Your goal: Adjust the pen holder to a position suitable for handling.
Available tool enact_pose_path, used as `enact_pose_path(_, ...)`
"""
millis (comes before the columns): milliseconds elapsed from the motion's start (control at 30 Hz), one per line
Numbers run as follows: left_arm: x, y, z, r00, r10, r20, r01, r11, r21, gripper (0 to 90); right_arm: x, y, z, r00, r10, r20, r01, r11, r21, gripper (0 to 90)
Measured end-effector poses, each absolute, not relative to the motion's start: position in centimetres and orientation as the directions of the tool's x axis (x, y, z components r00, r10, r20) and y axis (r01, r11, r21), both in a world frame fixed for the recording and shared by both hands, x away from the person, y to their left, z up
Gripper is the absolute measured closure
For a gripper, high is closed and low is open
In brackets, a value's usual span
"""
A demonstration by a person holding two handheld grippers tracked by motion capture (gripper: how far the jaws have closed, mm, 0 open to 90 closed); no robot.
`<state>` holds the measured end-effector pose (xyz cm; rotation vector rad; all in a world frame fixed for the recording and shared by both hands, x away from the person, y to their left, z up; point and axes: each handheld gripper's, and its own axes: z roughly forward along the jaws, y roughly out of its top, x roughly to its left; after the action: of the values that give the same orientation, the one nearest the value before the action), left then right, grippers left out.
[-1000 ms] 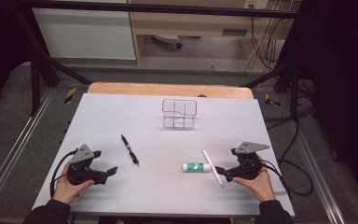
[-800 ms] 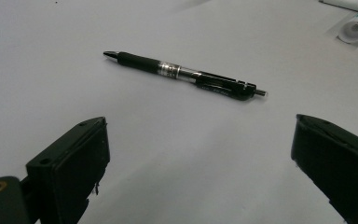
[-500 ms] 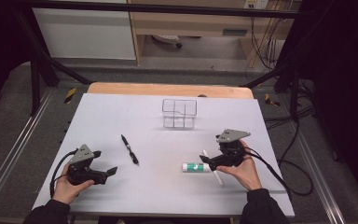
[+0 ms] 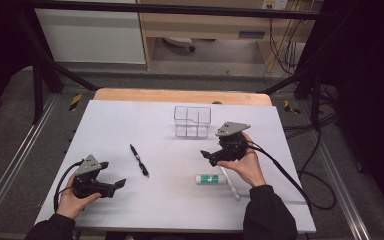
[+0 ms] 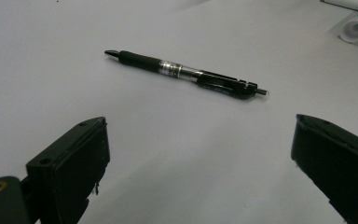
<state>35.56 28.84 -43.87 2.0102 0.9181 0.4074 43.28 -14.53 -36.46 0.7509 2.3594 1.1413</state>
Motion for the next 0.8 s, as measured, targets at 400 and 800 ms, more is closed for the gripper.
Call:
enact_pose_path(400,35.6,28.9,-43.9,0.675,0.736,-0.054,0.455,-0.357,0.816,4.5,46.6,-12.5,-36.5,-0.776,0.606,-0.177,0.273,0.574,0.772,6.7)
enact_pose_path(800,35.6,28.9,-44.0,0.675,0.736,-0.053,0.454,-0.358,0.816,4.6,49.2,-10.4,-36.8,-0.792,0.539,-0.287,0.2,0.673,0.712,16.0)
